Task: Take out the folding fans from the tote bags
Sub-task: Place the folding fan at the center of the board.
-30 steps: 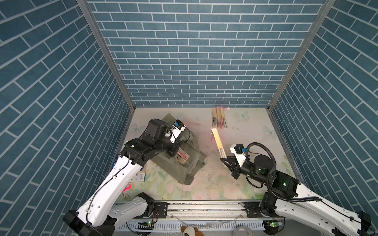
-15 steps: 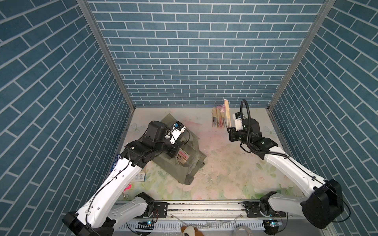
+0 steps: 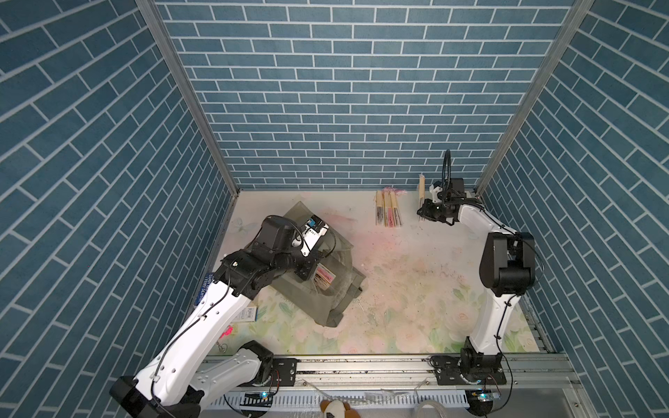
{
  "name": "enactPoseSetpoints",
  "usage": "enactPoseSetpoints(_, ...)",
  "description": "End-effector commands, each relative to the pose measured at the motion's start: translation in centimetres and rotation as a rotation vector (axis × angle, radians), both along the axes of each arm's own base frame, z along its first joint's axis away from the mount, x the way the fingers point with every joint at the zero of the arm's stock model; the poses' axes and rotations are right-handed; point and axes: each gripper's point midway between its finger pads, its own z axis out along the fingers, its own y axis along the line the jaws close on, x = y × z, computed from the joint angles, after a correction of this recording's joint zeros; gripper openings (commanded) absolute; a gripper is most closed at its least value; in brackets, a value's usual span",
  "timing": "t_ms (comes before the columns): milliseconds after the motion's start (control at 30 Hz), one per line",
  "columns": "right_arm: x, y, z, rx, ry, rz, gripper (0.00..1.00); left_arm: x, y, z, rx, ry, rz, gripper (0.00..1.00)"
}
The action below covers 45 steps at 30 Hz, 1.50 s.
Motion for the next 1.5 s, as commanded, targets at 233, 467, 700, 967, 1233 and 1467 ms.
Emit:
enactPoseSetpoints(233,1.7,3.5,-4.7,0.120,0.185,0.185,0.00,0.3,0.2,-0.6,0.010,0.003,0.018,0.00)
enactPoseSetpoints(467,2.2,4.6,-6.9,0.191,0.243,0.202,0.00,0.3,0.1,-0.7,0.010,0.007,0.018,0.00)
enactPoseSetpoints(700,1.3,5.0,-7.4,0.206,0.270,0.213,0.00,0.3,0.2,-0.8,0.013,0.009,0.019,0.00)
enactPoseSetpoints(967,1.2,5.5,-8.4,0.234,0.295,0.219,0.00,0.3,0.2,-0.8,0.011,0.005,0.020,0.00)
enactPoseSetpoints(1233,1.5,5.5,-9.0,0.228,0.309,0.220,0.00,0.3,0.3,-0.9,0.015,0.009,0.020,0.00)
enactPoseSetpoints(1467,1.6,5.4,-8.9,0.211,0.313,0.222,0.16,0.3,0.3,-0.9,0.014,0.009,0.020,0.00)
